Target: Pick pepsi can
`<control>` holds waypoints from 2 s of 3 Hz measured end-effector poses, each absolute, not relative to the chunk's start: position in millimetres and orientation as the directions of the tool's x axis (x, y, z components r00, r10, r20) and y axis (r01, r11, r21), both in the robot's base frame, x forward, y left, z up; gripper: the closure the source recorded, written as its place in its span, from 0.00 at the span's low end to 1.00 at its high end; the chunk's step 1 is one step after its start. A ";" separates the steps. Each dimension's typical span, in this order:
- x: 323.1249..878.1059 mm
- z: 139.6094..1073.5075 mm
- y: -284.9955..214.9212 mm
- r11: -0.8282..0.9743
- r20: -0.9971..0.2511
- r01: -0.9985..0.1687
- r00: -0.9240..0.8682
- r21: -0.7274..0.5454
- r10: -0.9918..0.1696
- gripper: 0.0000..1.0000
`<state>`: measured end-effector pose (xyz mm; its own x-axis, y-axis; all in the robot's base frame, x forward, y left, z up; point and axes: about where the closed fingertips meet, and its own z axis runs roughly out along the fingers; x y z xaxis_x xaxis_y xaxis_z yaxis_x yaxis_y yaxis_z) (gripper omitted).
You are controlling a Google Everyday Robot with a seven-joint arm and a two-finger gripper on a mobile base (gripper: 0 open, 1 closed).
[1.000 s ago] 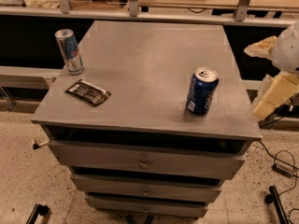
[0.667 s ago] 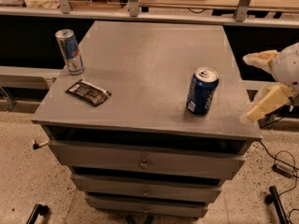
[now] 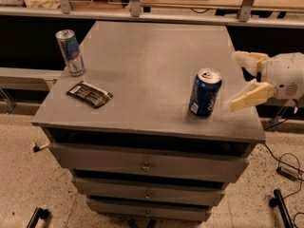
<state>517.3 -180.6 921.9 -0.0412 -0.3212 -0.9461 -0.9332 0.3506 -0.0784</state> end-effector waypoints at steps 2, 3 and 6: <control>526.2 929.3 -151.0 0.363 -0.992 -0.931 -0.018 -0.029 -0.123 0.00; 527.8 917.2 -130.2 0.386 -0.994 -0.922 -0.002 -0.040 -0.109 0.00; 517.7 856.8 -116.1 0.412 -0.989 -0.906 0.043 -0.099 -0.144 0.00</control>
Offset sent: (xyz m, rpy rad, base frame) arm 0.0126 0.0449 -0.0027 0.2856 -0.0165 -0.0247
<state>517.7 -116.1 856.8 0.0432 -0.1440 -0.9886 -0.9059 0.4116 -0.0995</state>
